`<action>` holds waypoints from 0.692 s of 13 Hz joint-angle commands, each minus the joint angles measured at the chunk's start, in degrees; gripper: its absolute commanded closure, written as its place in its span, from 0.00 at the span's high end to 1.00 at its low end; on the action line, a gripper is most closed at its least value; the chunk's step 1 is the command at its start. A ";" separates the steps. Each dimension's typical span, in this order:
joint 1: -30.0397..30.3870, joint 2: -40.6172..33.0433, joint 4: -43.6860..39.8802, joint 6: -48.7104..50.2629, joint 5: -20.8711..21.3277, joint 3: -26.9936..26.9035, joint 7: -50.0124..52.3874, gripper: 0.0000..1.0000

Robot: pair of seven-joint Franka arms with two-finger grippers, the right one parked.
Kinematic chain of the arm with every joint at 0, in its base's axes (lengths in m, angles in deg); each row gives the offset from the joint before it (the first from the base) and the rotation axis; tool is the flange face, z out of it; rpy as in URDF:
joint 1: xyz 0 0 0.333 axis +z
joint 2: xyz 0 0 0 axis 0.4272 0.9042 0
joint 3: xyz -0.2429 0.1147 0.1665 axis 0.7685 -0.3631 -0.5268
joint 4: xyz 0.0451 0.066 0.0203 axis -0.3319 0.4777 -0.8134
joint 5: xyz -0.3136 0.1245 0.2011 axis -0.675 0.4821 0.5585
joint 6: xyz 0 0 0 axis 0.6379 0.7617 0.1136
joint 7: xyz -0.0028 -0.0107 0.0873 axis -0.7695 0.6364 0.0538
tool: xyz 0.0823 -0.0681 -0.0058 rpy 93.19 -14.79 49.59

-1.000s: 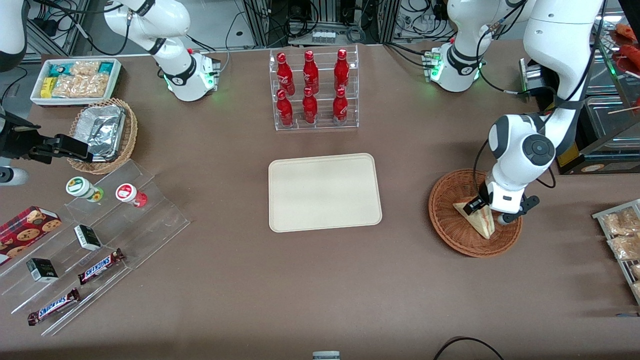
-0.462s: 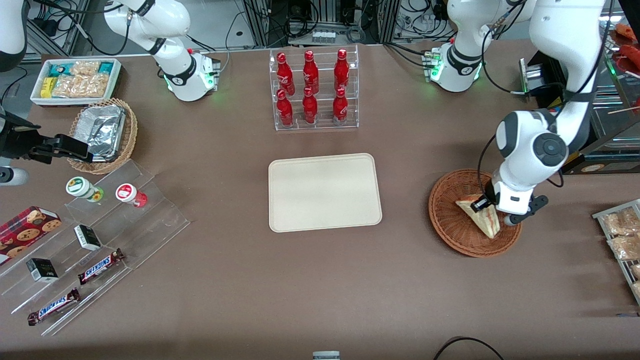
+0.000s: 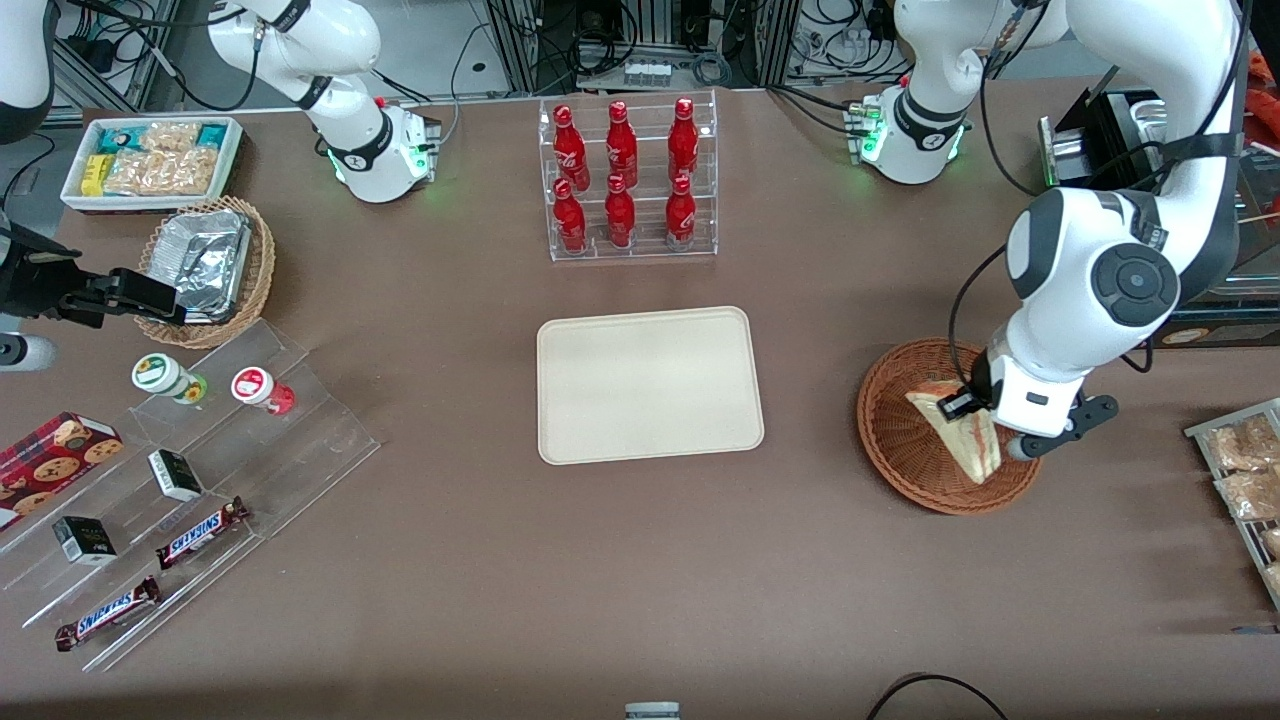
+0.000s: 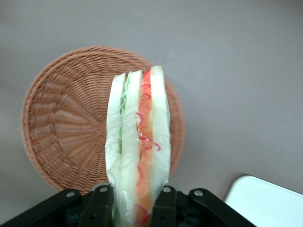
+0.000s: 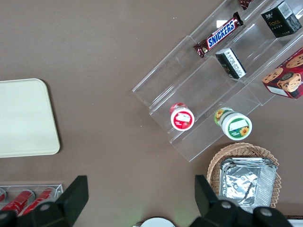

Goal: Place sandwich from basket to tray
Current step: 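Close the left gripper on the sandwich and lift it, then carry the sandwich with the left gripper over the cream tray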

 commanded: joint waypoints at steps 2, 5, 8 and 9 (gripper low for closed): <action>-8.69 4.36 -6.01 1.14 0.41 -0.24 1.24 0.25; -14.15 6.83 -8.93 1.41 0.32 -0.24 2.20 0.24; -20.48 10.68 -10.94 1.06 0.32 -0.24 2.91 0.24; -22.15 12.70 -12.44 1.06 0.32 -0.24 3.08 0.24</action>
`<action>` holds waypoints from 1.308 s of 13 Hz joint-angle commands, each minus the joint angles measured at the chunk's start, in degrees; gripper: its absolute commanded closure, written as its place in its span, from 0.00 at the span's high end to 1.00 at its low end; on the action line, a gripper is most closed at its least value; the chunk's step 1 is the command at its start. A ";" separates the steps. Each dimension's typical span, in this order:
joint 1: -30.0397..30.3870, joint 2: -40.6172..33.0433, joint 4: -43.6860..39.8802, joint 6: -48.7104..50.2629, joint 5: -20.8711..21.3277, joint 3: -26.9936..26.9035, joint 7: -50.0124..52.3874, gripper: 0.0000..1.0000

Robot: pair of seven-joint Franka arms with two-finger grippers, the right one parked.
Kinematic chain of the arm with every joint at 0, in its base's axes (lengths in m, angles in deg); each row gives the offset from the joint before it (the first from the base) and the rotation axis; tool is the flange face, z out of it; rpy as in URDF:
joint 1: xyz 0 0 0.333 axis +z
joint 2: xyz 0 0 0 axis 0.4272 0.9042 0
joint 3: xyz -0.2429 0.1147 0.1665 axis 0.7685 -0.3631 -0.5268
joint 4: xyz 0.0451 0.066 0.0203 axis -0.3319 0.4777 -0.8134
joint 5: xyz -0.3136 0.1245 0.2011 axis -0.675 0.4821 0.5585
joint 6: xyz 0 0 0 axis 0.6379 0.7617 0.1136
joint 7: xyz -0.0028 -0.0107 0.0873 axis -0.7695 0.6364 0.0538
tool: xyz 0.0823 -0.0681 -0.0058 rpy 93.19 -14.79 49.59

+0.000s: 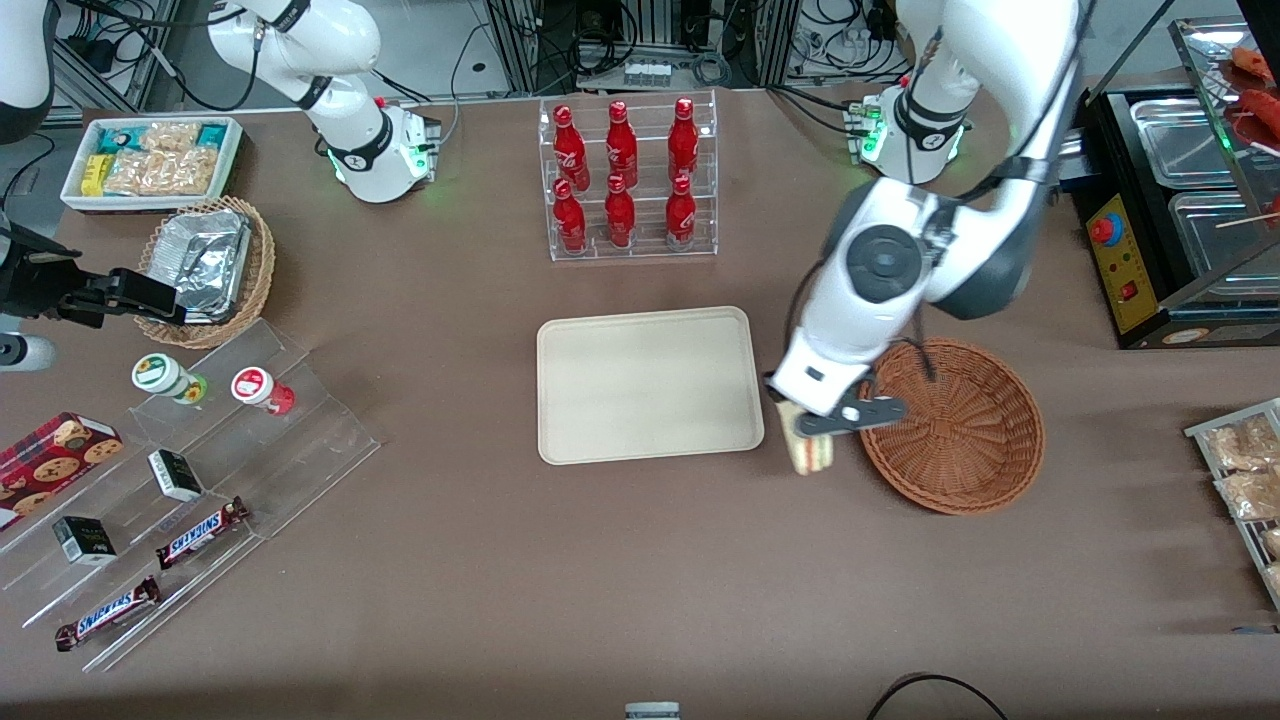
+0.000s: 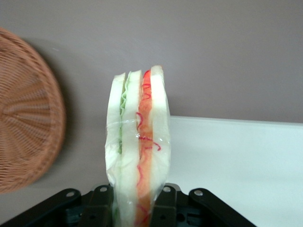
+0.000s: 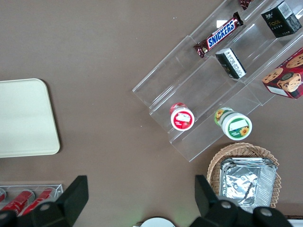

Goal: Place sandwich from basket to tray
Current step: 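Carry the sandwich with the left gripper over the cream tray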

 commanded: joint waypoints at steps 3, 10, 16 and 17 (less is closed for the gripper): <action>-8.33 9.29 -6.75 0.47 0.50 -0.85 4.02 0.24; -15.89 15.81 -7.11 -9.10 0.59 -0.85 8.34 0.24; -19.85 19.15 -7.20 -10.52 0.76 -1.02 10.28 0.24; -20.46 19.24 -7.20 -10.52 0.68 -1.11 10.28 0.25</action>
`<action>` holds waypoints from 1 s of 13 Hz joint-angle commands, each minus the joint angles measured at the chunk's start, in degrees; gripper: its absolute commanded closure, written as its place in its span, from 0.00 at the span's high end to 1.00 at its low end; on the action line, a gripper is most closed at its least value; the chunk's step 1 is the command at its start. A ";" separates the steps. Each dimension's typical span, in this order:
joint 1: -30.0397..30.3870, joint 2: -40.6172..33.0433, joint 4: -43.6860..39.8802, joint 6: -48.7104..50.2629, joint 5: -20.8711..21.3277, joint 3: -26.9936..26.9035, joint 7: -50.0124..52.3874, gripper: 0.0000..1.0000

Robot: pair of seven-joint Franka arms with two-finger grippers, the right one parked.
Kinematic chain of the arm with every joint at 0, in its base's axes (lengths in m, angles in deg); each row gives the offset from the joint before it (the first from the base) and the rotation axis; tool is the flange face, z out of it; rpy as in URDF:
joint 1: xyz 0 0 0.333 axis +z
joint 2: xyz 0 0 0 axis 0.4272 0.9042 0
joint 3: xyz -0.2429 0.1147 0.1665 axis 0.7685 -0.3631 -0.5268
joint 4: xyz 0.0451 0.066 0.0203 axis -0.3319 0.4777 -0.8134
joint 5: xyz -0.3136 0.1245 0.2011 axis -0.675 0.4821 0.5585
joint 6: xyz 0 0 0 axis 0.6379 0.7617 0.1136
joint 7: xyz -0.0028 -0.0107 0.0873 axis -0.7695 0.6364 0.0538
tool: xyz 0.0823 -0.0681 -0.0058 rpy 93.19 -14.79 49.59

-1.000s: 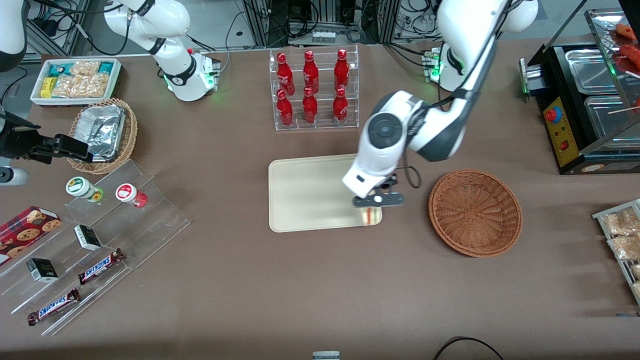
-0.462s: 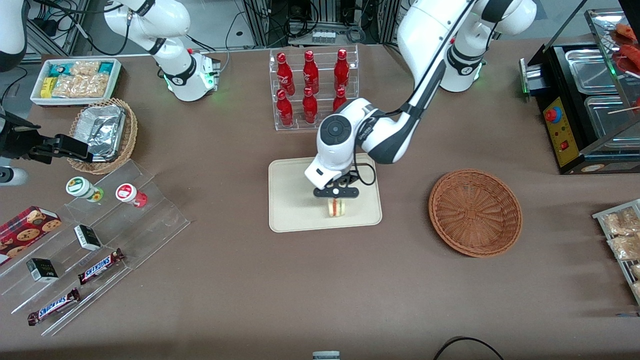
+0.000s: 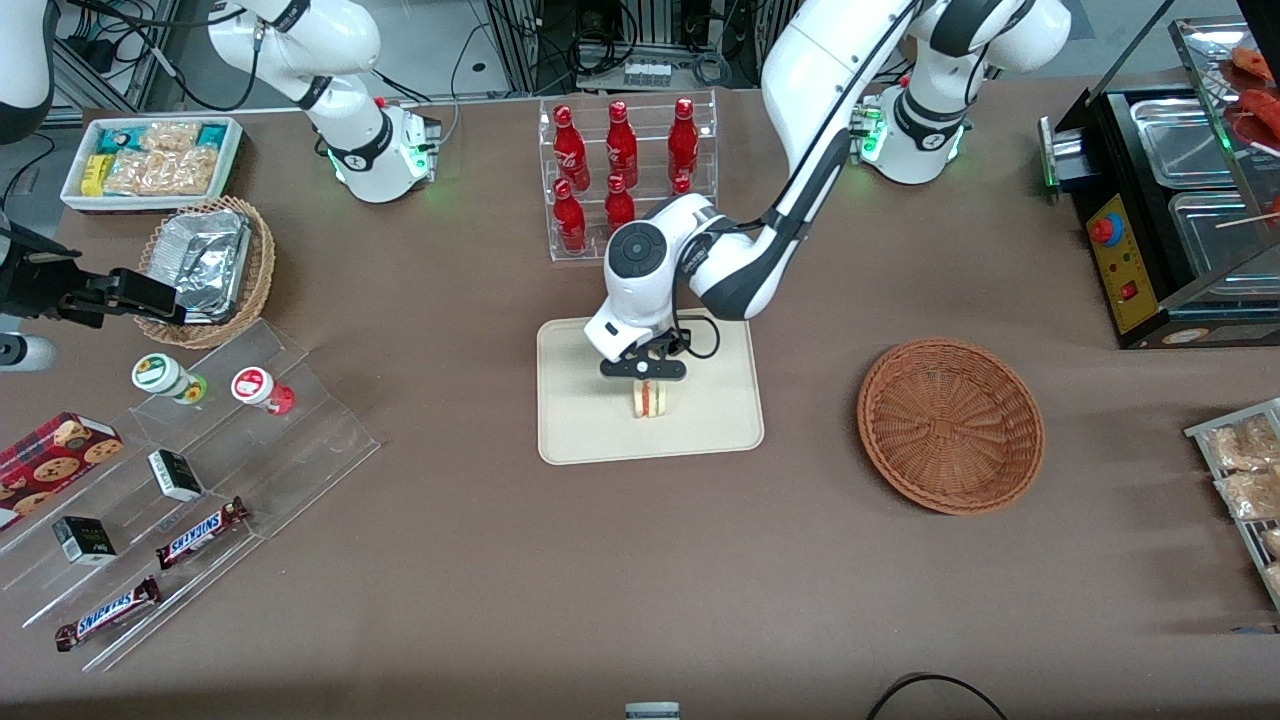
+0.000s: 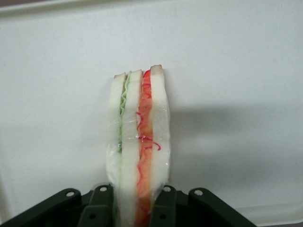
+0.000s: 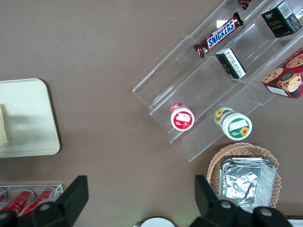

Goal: Place sandwich from basket to tray
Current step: 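Lower the sandwich onto the tray and open the left gripper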

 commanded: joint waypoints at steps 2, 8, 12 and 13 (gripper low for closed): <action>-1.77 1.20 -1.64 -0.12 0.74 -1.01 2.59 0.48; -1.25 -1.42 -1.64 1.89 1.44 -1.80 2.60 1.00; -1.07 -7.92 -1.73 7.60 0.83 -5.40 3.03 1.00; -1.07 -10.20 -1.64 9.61 0.48 -6.97 3.21 1.00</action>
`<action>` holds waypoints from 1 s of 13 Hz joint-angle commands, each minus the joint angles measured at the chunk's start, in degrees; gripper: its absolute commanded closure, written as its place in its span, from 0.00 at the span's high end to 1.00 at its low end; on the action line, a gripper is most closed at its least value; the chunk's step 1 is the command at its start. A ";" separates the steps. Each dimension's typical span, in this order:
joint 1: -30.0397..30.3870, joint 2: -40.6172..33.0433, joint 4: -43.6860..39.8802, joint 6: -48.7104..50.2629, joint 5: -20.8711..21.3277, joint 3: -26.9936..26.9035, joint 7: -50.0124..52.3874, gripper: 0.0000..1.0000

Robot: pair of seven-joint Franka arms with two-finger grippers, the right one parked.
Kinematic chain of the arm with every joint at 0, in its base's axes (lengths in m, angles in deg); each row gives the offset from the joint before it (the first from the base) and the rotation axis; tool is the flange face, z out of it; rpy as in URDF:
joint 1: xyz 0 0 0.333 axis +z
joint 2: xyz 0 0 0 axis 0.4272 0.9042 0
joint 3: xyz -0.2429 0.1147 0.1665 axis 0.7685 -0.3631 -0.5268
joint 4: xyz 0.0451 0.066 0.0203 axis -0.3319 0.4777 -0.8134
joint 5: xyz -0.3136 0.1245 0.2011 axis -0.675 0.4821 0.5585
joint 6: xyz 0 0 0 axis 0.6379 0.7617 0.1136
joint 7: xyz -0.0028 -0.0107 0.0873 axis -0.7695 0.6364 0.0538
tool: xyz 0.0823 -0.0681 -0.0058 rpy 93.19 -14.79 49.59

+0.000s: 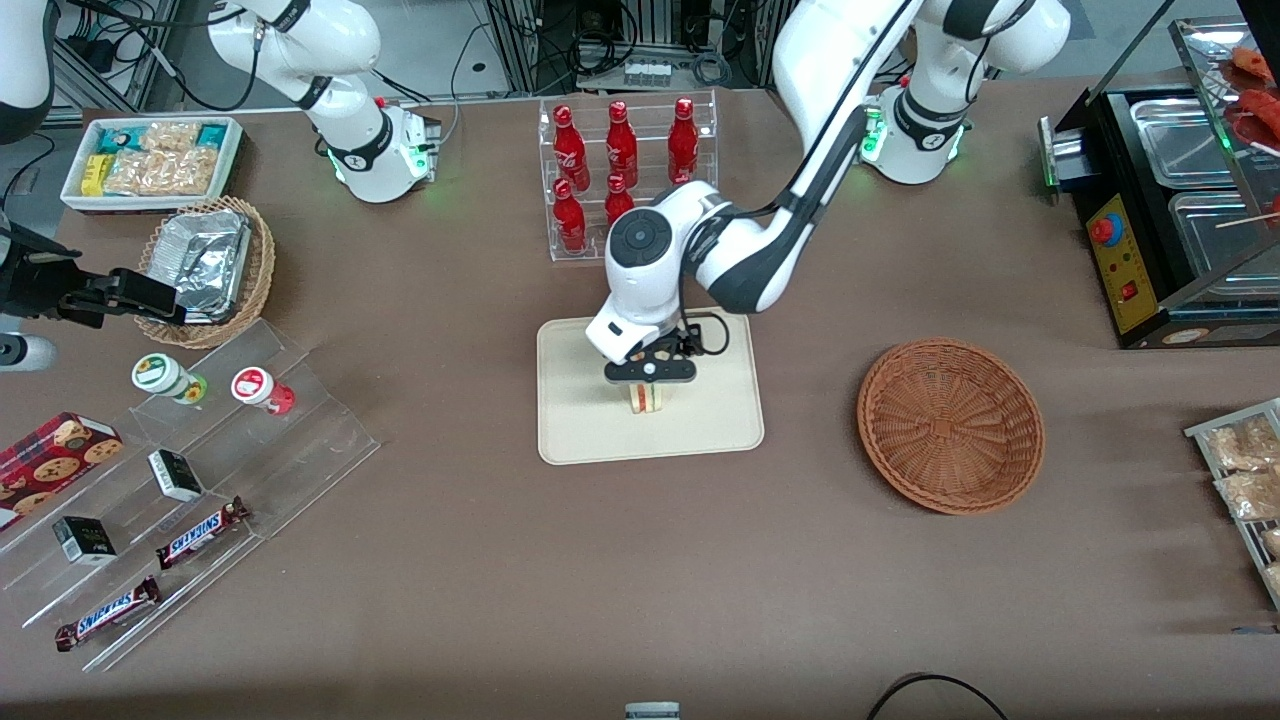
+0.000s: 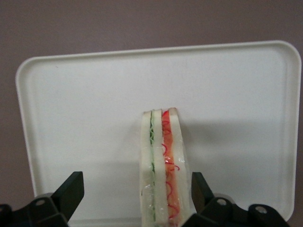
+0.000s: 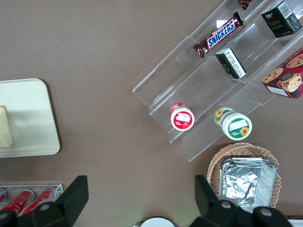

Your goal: Place sandwich from basket to tray

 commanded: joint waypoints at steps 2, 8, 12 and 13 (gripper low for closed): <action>1.25 -9.06 1.23 7.44 -0.07 -4.27 1.38 1.00; 12.15 -19.79 1.85 18.79 -0.77 -4.27 -7.73 1.00; 20.32 -26.64 4.13 24.33 -1.64 -4.27 -20.90 1.00; 22.43 -28.22 4.22 25.47 -2.26 -4.27 -23.81 1.00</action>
